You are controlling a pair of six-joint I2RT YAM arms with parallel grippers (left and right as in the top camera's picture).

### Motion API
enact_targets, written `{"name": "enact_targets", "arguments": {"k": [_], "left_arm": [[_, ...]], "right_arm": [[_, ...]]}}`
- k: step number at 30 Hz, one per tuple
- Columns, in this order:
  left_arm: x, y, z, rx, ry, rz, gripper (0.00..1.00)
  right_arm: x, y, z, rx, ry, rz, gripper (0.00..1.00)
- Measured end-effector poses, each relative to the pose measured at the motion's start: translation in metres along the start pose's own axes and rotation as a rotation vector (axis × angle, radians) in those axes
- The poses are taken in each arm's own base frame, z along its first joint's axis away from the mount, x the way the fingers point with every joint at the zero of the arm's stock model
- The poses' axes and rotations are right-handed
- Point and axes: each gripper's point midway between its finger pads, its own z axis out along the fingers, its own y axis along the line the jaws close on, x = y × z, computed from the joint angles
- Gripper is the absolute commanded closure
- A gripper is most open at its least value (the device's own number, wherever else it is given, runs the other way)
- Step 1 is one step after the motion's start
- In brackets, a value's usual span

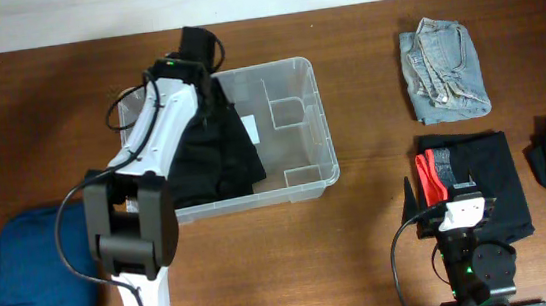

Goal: Pack container

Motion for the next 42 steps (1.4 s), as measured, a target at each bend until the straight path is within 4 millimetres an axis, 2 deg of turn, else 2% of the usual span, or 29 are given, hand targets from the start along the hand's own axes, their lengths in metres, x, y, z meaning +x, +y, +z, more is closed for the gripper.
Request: {"name": "enact_targets", "arguments": {"k": [7, 19, 22, 28, 32, 38, 42], "left_arm": [[0.002, -0.016, 0.001, 0.021, -0.018, 0.032, 0.99], [0.005, -0.017, 0.003, 0.018, -0.009, 0.094, 0.99], [0.003, -0.019, -0.006, 0.034, -0.019, 0.109, 0.99], [0.004, -0.037, -0.042, 0.14, -0.031, 0.148, 1.0], [0.018, -0.063, -0.059, 0.22, -0.021, 0.219, 0.99], [0.056, -0.101, -0.068, 0.269, 0.026, 0.332, 0.99], [0.083, -0.106, -0.059, 0.243, 0.07, 0.375, 0.99]], "right_arm": [[0.0, 0.0, 0.0, 0.0, 0.0, 0.0, 0.02], [0.0, 0.0, 0.0, 0.0, 0.0, 0.0, 0.02], [0.0, 0.0, 0.0, 0.0, 0.0, 0.0, 0.02], [0.0, 0.0, 0.0, 0.0, 0.0, 0.0, 0.02], [0.0, 0.0, 0.0, 0.0, 0.0, 0.0, 0.02], [0.0, 0.0, 0.0, 0.0, 0.0, 0.0, 0.02], [0.0, 0.0, 0.0, 0.0, 0.0, 0.0, 0.01]]}}
